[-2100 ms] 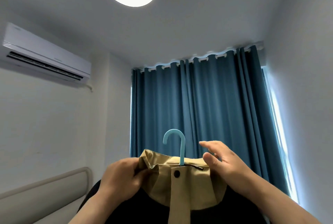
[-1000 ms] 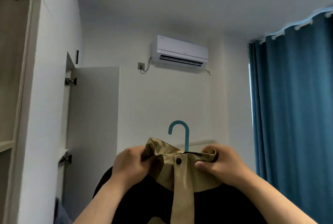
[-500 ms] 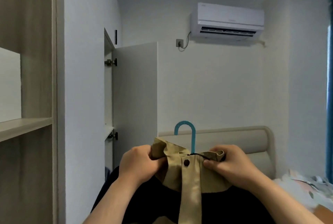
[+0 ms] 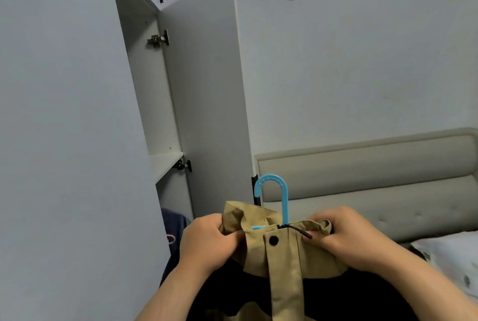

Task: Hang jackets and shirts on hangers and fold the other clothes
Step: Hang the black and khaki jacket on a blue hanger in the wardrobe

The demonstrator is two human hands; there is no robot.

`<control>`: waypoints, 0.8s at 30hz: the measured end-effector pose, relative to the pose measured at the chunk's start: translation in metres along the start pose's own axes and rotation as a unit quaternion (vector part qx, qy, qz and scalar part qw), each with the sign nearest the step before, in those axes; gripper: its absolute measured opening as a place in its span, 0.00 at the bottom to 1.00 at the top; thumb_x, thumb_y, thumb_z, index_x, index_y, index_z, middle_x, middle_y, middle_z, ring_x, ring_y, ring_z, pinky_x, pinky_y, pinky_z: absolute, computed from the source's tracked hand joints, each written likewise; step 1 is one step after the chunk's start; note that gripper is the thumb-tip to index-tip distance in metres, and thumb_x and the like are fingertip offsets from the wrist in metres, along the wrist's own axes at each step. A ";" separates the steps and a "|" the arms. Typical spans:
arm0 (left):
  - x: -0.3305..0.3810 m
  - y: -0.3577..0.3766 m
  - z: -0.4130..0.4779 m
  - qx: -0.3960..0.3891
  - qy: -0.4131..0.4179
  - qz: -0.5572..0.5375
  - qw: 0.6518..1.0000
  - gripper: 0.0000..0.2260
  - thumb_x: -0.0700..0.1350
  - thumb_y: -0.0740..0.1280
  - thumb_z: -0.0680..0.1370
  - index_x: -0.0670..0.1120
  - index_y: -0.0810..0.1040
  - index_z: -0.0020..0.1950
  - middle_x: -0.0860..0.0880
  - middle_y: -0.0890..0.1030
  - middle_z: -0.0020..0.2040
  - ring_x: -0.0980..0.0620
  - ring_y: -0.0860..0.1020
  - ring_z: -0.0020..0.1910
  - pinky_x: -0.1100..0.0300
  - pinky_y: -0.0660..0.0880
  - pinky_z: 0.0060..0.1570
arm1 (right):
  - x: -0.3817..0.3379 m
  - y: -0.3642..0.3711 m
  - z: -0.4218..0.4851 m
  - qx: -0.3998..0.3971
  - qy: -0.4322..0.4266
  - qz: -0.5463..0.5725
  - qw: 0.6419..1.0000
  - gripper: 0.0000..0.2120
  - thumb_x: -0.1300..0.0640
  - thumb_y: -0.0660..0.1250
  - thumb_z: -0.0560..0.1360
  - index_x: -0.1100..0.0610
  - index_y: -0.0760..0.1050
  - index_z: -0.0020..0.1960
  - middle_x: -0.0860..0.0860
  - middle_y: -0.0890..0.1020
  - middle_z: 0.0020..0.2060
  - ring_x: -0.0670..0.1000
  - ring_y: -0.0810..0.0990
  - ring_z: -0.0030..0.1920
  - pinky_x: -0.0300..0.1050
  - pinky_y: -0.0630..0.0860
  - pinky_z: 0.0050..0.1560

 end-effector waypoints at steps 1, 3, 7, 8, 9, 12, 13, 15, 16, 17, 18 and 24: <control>-0.008 0.006 0.005 -0.007 -0.010 0.004 1.000 0.18 0.58 0.71 0.71 0.50 0.71 0.28 0.55 0.77 0.28 0.56 0.75 0.31 0.65 0.65 0.30 | 0.004 0.007 0.008 -0.009 0.001 -0.002 1.000 0.07 0.51 0.69 0.75 0.49 0.81 0.39 0.43 0.82 0.34 0.43 0.78 0.38 0.45 0.75 0.40; -0.024 0.016 0.016 -0.024 -0.028 0.004 0.999 0.15 0.59 0.70 0.72 0.50 0.74 0.32 0.54 0.79 0.30 0.55 0.77 0.33 0.62 0.71 0.32 | 0.007 0.021 0.022 -0.015 0.005 0.001 1.000 0.07 0.53 0.69 0.76 0.49 0.82 0.39 0.43 0.82 0.35 0.44 0.78 0.38 0.45 0.75 0.42; -0.052 0.020 0.037 -0.041 -0.051 -0.008 0.998 0.14 0.60 0.70 0.73 0.51 0.78 0.37 0.56 0.81 0.34 0.55 0.79 0.36 0.59 0.78 0.39 | 0.002 0.037 0.044 -0.005 0.015 -0.001 1.000 0.07 0.52 0.68 0.76 0.47 0.82 0.40 0.42 0.82 0.36 0.43 0.78 0.40 0.43 0.76 0.43; -0.057 0.019 0.042 -0.045 -0.052 -0.013 0.998 0.13 0.60 0.70 0.73 0.51 0.78 0.37 0.56 0.81 0.34 0.55 0.79 0.37 0.58 0.79 0.39 | -0.001 0.040 0.048 0.001 0.014 -0.002 1.000 0.07 0.53 0.69 0.76 0.45 0.82 0.40 0.41 0.82 0.36 0.42 0.78 0.40 0.44 0.76 0.43; -0.062 0.017 0.046 -0.051 -0.052 -0.020 0.997 0.13 0.60 0.70 0.73 0.52 0.79 0.38 0.56 0.81 0.35 0.55 0.79 0.37 0.58 0.79 0.40 | -0.005 0.042 0.052 0.009 0.013 -0.004 1.000 0.08 0.53 0.69 0.76 0.45 0.82 0.39 0.41 0.82 0.36 0.41 0.78 0.40 0.44 0.76 0.43; -0.072 0.013 0.058 -0.067 -0.047 -0.039 0.996 0.12 0.60 0.69 0.74 0.52 0.79 0.40 0.56 0.81 0.36 0.55 0.79 0.39 0.58 0.78 0.41 | -0.015 0.049 0.061 0.032 0.022 -0.018 0.999 0.07 0.52 0.68 0.76 0.44 0.82 0.41 0.40 0.82 0.36 0.42 0.79 0.41 0.47 0.78 0.45; -0.074 0.013 0.062 -0.063 -0.042 -0.038 0.996 0.13 0.61 0.68 0.74 0.52 0.79 0.40 0.56 0.81 0.37 0.55 0.79 0.39 0.58 0.77 0.41 | -0.018 0.050 0.066 0.040 0.024 -0.026 0.999 0.06 0.51 0.68 0.76 0.44 0.82 0.42 0.40 0.82 0.37 0.43 0.79 0.41 0.48 0.79 0.45; -0.080 0.011 0.069 -0.036 -0.029 0.000 0.999 0.14 0.62 0.64 0.75 0.53 0.77 0.39 0.57 0.79 0.36 0.53 0.77 0.42 0.55 0.74 0.46 | -0.023 0.054 0.076 0.056 0.024 -0.036 0.997 0.05 0.50 0.68 0.76 0.44 0.82 0.43 0.42 0.83 0.37 0.44 0.79 0.41 0.51 0.79 0.46; -0.081 0.009 0.073 -0.012 -0.020 0.032 0.999 0.14 0.61 0.63 0.76 0.52 0.76 0.39 0.57 0.76 0.35 0.52 0.76 0.42 0.55 0.71 0.48 | -0.026 0.055 0.082 0.063 0.024 -0.039 0.997 0.05 0.50 0.68 0.76 0.44 0.81 0.43 0.42 0.83 0.37 0.44 0.79 0.41 0.53 0.79 0.46; -0.083 0.008 0.076 0.012 -0.016 0.053 0.998 0.13 0.60 0.62 0.76 0.53 0.74 0.39 0.58 0.74 0.34 0.51 0.74 0.43 0.55 0.68 0.49 | -0.027 0.057 0.087 0.066 0.025 -0.040 0.997 0.05 0.49 0.68 0.76 0.43 0.81 0.43 0.42 0.83 0.36 0.44 0.79 0.41 0.54 0.79 0.45; -0.086 0.008 0.078 0.028 -0.019 0.051 0.998 0.12 0.60 0.62 0.77 0.53 0.74 0.40 0.58 0.73 0.35 0.50 0.74 0.44 0.54 0.67 0.50 | -0.028 0.060 0.093 0.067 0.027 -0.041 0.997 0.04 0.48 0.67 0.75 0.41 0.81 0.44 0.42 0.83 0.36 0.45 0.79 0.41 0.54 0.80 0.45; -0.125 0.021 0.099 0.067 -0.063 -0.001 0.996 0.10 0.57 0.65 0.77 0.54 0.74 0.41 0.57 0.75 0.38 0.51 0.75 0.43 0.47 0.74 0.57 | -0.028 0.087 0.134 0.047 0.011 -0.055 0.997 0.05 0.46 0.66 0.76 0.42 0.80 0.44 0.42 0.82 0.35 0.45 0.78 0.40 0.53 0.80 0.43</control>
Point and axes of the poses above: each hand's wrist, its own z-axis towards the middle knuckle, its own y-axis out of the palm, x = y × z, the point moved 7 cm from there along z, towards the middle knuckle
